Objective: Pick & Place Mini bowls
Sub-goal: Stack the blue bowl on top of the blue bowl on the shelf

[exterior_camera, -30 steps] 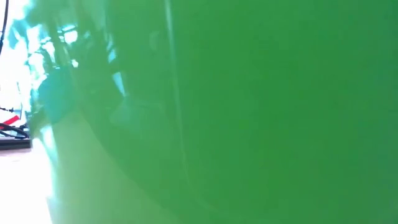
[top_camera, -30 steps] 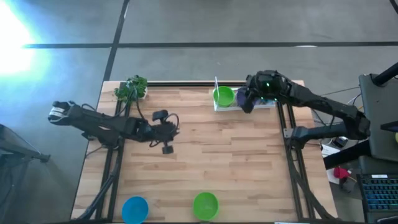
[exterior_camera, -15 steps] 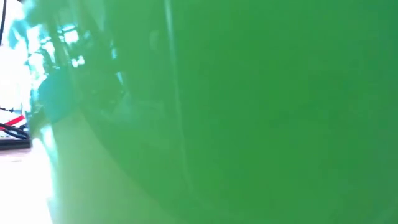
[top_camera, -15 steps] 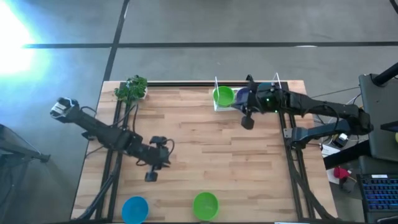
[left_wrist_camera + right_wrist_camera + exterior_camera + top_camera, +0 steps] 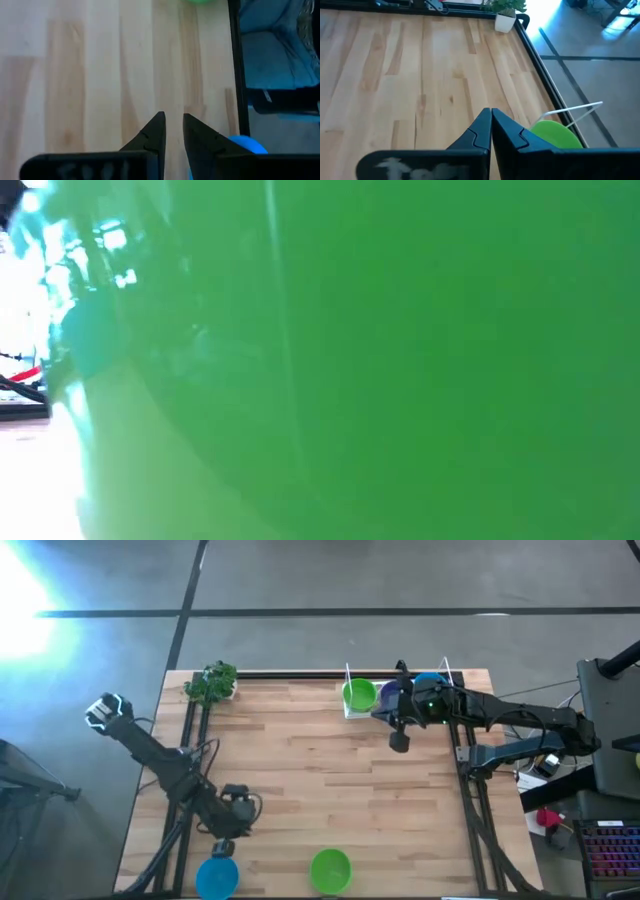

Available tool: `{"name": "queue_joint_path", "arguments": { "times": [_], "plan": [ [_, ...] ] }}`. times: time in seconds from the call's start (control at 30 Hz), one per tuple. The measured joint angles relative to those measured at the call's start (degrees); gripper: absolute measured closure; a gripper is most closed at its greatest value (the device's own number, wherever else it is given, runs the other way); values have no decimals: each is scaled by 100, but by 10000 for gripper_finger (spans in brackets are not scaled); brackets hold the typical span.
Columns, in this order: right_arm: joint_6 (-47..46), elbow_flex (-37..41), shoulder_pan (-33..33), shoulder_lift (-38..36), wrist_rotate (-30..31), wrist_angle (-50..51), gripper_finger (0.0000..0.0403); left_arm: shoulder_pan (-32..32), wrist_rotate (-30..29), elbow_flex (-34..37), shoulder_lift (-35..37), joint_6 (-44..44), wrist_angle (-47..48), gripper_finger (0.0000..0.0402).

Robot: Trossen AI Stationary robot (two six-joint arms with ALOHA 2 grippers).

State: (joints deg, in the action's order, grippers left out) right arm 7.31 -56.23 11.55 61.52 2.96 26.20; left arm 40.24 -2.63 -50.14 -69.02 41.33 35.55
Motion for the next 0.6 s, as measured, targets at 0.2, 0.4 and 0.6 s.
{"name": "queue_joint_path", "arguments": {
  "times": [0.2,0.4,0.6],
  "plan": [
    [-135,14,2,0,-43,1,394,537,153,82,-189,448,112,342],
    [-119,22,2,2,-1048,-2,394,798,199,82,-456,491,174,342],
    [-91,24,7,7,-1342,0,394,1024,320,82,-772,593,238,342]
  ]
}}
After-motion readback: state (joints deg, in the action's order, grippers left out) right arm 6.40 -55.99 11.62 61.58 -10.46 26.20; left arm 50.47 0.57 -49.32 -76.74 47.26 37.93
